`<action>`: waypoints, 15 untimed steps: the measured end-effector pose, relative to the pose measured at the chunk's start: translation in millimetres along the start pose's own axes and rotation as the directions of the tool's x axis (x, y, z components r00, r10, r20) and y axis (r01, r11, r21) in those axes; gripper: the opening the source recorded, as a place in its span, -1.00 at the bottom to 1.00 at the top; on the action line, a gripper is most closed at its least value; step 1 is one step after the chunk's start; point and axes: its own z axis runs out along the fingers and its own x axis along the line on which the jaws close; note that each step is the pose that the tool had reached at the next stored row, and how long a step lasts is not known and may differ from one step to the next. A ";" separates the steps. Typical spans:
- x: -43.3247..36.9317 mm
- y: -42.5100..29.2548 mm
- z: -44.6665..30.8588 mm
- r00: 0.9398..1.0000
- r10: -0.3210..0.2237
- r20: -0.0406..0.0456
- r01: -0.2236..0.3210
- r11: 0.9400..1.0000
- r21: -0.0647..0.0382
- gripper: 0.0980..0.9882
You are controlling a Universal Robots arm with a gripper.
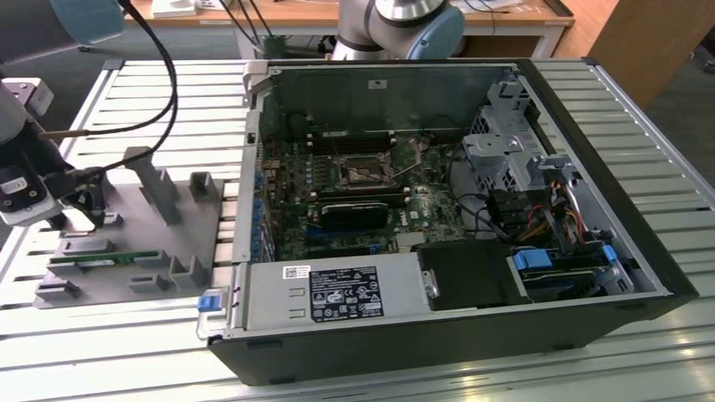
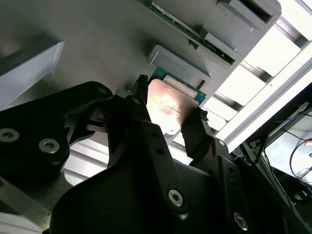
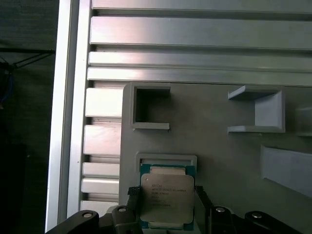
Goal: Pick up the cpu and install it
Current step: 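Pick up the cpu and move it towards the insertion slot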
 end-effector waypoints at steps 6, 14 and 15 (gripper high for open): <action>0.2 0.6 -9.1 1.000 0.000 0.000 0.000 1.000 0.000 -0.03; 0.4 0.9 -14.2 1.000 0.000 0.000 0.000 1.000 0.000 -0.03; 0.4 0.9 -14.8 1.000 0.000 0.000 0.000 1.000 0.000 -0.03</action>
